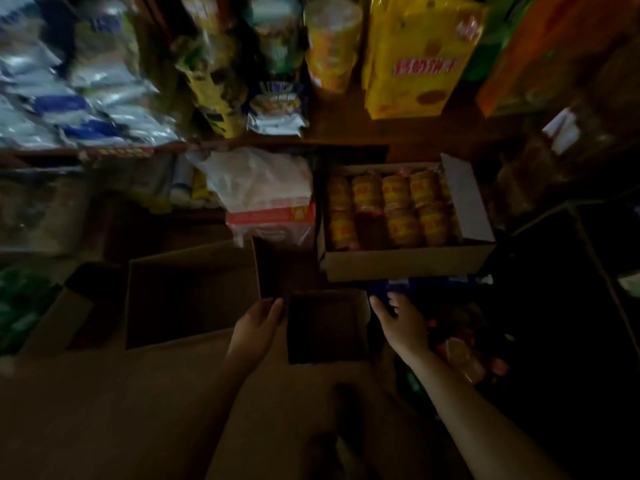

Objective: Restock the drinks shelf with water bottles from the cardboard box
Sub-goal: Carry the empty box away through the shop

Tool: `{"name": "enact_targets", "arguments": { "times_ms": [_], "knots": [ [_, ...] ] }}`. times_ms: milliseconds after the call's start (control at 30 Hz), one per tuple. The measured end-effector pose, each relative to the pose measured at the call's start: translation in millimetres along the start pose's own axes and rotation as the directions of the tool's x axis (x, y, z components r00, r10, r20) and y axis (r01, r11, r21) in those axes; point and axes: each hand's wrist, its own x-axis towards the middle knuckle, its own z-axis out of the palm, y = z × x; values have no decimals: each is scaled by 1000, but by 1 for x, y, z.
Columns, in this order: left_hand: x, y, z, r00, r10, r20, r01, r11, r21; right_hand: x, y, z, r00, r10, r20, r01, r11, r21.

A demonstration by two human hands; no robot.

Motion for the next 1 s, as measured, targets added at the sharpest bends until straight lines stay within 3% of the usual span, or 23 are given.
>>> {"name": "enact_targets", "arguments": {
  "times_ms": [200, 367, 467, 533, 600, 733, 867, 1000],
  "knots": [
    [88, -53, 64, 995, -94, 28, 94, 996, -4, 89, 63, 64, 995, 95, 43, -96, 995, 37],
    [145, -128, 123, 978, -183, 97, 186, 982, -20, 152, 132, 126, 983, 177, -55, -177, 984, 14],
    [169, -173, 159, 977, -180, 113, 187, 981, -53, 170, 162, 157, 985, -29, -170, -9, 976, -217],
    [181, -190, 180, 981, -158, 112, 166, 984, -59, 183, 177, 178, 978, -123, -171, 69, 955, -289],
    [191, -200, 197, 986, -122, 112, 132, 988, -79, 199, 192, 201, 986, -113, -126, 81, 968, -237],
    [218, -218, 225, 995, -94, 42, 98, 988, -116, 233, 219, 230, 989, 41, -139, -48, 998, -48],
    [237, -234, 237, 995, -44, -87, 45, 999, 13, 249, 239, 245, 988, 134, -81, -134, 991, 9],
    [249, -250, 248, 979, -138, -149, 128, 989, -77, 260, 254, 255, 974, 225, -20, -219, 962, 160]
  ]
}}
